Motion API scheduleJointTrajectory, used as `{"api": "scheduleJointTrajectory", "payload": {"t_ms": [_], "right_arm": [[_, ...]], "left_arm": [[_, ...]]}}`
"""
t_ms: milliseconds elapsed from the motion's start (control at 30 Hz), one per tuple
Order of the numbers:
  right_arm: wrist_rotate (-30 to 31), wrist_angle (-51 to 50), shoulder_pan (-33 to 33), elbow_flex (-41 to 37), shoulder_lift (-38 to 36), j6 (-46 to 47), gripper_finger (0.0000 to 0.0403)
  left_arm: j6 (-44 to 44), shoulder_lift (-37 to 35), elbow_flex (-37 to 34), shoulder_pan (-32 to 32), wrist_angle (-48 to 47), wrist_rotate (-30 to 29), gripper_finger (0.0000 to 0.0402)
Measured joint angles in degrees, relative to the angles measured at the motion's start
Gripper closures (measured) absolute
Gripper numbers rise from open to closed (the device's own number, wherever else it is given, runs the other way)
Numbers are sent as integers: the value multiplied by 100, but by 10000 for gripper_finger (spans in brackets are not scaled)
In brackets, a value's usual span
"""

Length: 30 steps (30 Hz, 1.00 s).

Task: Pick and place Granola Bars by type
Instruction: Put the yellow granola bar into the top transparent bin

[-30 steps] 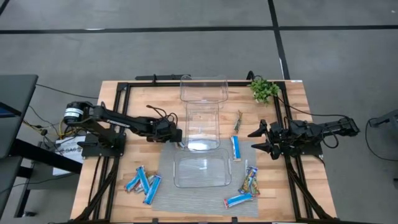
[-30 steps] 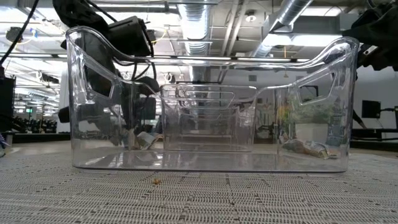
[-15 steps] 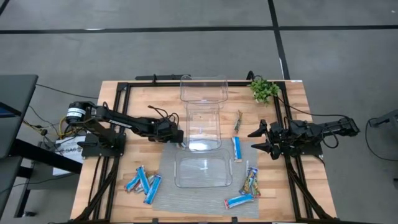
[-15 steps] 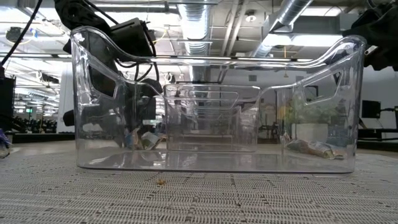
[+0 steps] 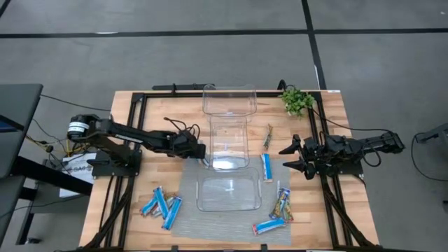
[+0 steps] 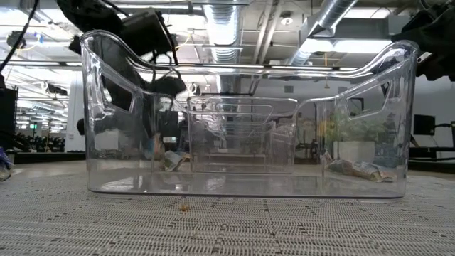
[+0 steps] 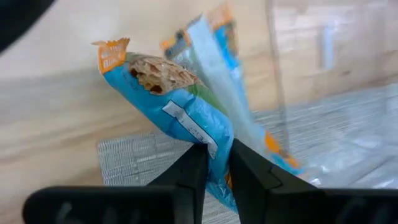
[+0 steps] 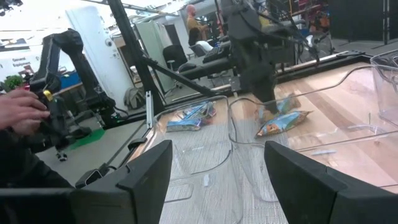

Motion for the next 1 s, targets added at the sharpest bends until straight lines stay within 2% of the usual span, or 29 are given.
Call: {"api": "scheduleJointTrajectory", "payload": {"t_ms": [300,567,700,867,1000], "right_arm": [[-1,2,-1,-1,-2,-1,154],[0,0,0,-1,-2,0,154],[-1,2,-1,1,-2,-1,154],[-4,0,-1,1,0,0,154],[-4,2,-2,1,-2,0,154]], "left_arm": [[-7,-1559,-2,0,-302,-943,343],[138,-2873,0,-149,363,-1838,343],[152,-3109,0,-248,343,-2129,342],[134,-3153,0,-241,419,-2220,342],[546,-3013,0,-34,1069,-2152,342]]}}
